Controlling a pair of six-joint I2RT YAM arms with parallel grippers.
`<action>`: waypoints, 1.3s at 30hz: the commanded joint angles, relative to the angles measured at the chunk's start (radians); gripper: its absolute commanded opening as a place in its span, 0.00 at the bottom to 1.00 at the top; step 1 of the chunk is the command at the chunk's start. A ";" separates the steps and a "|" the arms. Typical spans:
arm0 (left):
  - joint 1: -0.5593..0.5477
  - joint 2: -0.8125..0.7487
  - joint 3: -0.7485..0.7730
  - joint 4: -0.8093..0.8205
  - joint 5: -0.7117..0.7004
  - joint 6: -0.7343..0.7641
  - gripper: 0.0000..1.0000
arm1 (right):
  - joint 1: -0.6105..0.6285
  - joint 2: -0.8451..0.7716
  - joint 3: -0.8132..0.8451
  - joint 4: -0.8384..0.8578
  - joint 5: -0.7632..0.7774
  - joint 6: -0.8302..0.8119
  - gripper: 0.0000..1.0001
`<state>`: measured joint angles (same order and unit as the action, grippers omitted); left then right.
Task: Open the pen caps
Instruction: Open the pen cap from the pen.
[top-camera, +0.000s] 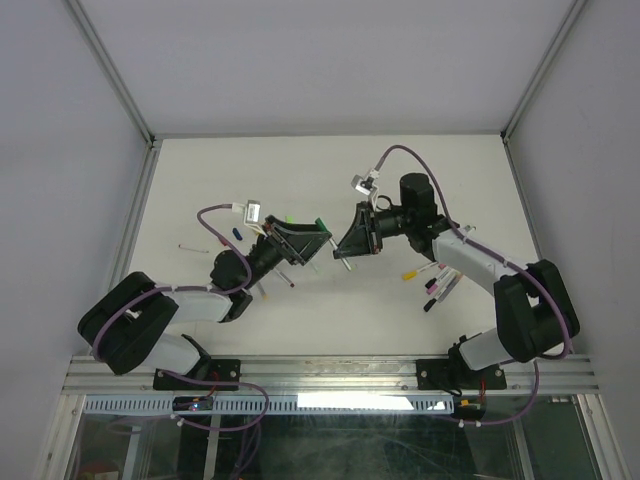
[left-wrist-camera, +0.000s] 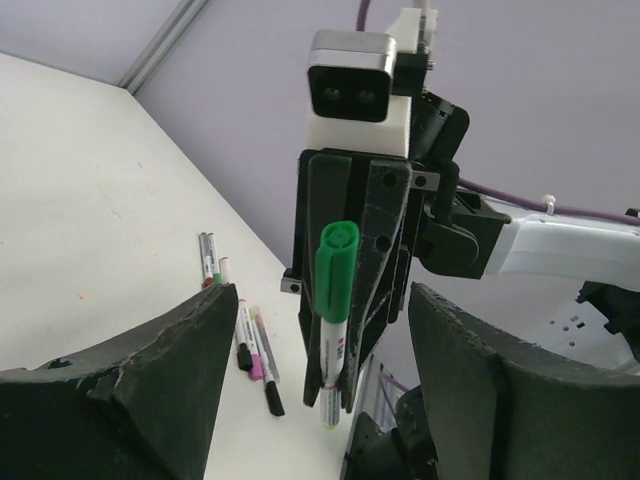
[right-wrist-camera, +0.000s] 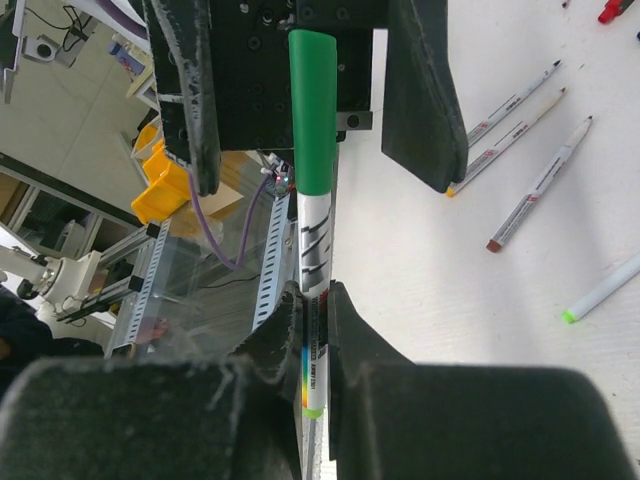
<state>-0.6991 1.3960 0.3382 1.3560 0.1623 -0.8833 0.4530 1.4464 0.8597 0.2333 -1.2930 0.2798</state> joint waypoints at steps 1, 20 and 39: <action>0.003 0.016 0.042 0.147 0.059 -0.040 0.66 | 0.014 0.032 0.016 0.049 -0.044 0.028 0.00; 0.013 0.003 0.034 0.132 0.070 0.000 0.00 | 0.015 0.066 0.017 0.062 -0.046 0.056 0.12; -0.018 -0.019 0.077 -0.081 -0.057 0.083 0.00 | 0.061 -0.006 0.063 -0.178 0.118 -0.190 0.14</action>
<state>-0.7082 1.4071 0.3843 1.2484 0.1421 -0.8413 0.5064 1.4723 0.8711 0.0643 -1.1828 0.1295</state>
